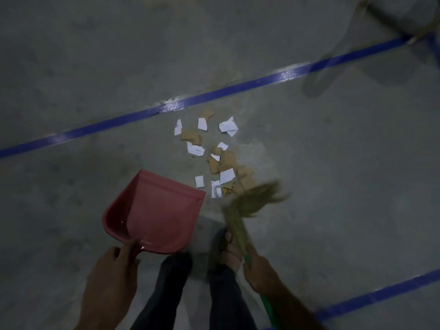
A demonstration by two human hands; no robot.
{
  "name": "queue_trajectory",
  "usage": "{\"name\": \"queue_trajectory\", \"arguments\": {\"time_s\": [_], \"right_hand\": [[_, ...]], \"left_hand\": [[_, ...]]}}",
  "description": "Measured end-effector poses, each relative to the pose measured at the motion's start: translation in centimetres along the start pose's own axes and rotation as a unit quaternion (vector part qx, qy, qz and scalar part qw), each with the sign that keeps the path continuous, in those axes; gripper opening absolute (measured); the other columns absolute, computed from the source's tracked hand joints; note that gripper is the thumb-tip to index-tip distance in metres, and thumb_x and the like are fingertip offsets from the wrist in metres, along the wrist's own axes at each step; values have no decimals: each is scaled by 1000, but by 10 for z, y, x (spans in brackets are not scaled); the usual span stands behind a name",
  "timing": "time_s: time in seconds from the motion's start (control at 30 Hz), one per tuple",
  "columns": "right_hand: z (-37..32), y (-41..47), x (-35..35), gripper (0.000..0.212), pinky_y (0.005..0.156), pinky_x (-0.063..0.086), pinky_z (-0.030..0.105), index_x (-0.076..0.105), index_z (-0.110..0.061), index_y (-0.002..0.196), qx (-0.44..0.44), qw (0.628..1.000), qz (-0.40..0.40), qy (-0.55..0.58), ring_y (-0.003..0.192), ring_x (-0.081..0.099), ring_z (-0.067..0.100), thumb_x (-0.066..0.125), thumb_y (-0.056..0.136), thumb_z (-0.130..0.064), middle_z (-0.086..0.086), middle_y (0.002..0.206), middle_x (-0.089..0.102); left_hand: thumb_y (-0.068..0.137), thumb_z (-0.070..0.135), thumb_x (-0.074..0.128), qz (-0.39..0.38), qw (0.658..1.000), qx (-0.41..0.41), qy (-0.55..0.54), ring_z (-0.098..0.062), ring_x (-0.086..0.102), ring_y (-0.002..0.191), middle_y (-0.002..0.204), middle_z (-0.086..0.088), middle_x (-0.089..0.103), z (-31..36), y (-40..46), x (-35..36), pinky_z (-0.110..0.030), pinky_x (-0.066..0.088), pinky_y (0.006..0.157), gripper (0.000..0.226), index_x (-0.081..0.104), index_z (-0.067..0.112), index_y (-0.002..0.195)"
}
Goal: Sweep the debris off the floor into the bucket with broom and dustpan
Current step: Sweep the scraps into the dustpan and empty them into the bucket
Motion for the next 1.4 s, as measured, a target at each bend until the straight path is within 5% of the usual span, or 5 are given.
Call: {"name": "queue_trajectory", "arguments": {"time_s": [0.2, 0.33, 0.5, 1.0, 1.4], "right_hand": [[-20, 47, 22, 56, 87, 49, 30, 28, -21, 154, -23, 999, 23, 36, 103, 63, 26, 48, 103, -29, 14, 121, 64], [-35, 38, 8, 45, 71, 42, 3, 33, -31, 144, -55, 993, 54, 85, 85, 60, 4, 51, 102, -24, -8, 102, 62], [-28, 23, -22, 64, 92, 52, 31, 26, -35, 150, -85, 986, 119, 78, 98, 62, 11, 58, 98, -17, 0, 119, 62], [9, 12, -54, 64, 76, 50, 33, 4, -52, 153, -19, 942, 36, -333, 90, 62, 22, 37, 99, -43, -2, 99, 42], [-29, 40, -120, 64, 62, 45, 27, 10, -51, 153, -63, 954, 98, -276, 70, 51, 9, 45, 100, -41, -4, 87, 48]], "left_hand": [[84, 11, 70, -24, 1000, -2, -18, -24, 52, 66, 76, -2, 50, -8, 34, 21, -34, 40, 56, 59, 51, 30, 136], [84, 10, 72, -18, 999, -7, -28, -26, 54, 70, 80, -3, 53, -19, 50, 13, -33, 39, 58, 57, 53, 28, 135], [83, 9, 73, -11, 1000, 1, -19, -23, 50, 68, 78, -1, 49, -34, 63, -1, -31, 35, 57, 55, 55, 23, 133], [80, 6, 74, -35, 998, -24, -41, -24, 46, 63, 74, -1, 44, -79, 45, 2, -33, 39, 55, 56, 54, 20, 130], [76, 4, 77, -47, 995, -27, -84, -18, 42, 61, 73, 3, 40, -86, 40, 7, -31, 39, 53, 60, 53, 26, 127]]}}
Point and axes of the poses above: each hand's wrist, its own y-axis towards the middle knuckle, its own x-axis out of the palm, z = x × y, the point moved 3 cm from there along y, towards the middle knuckle
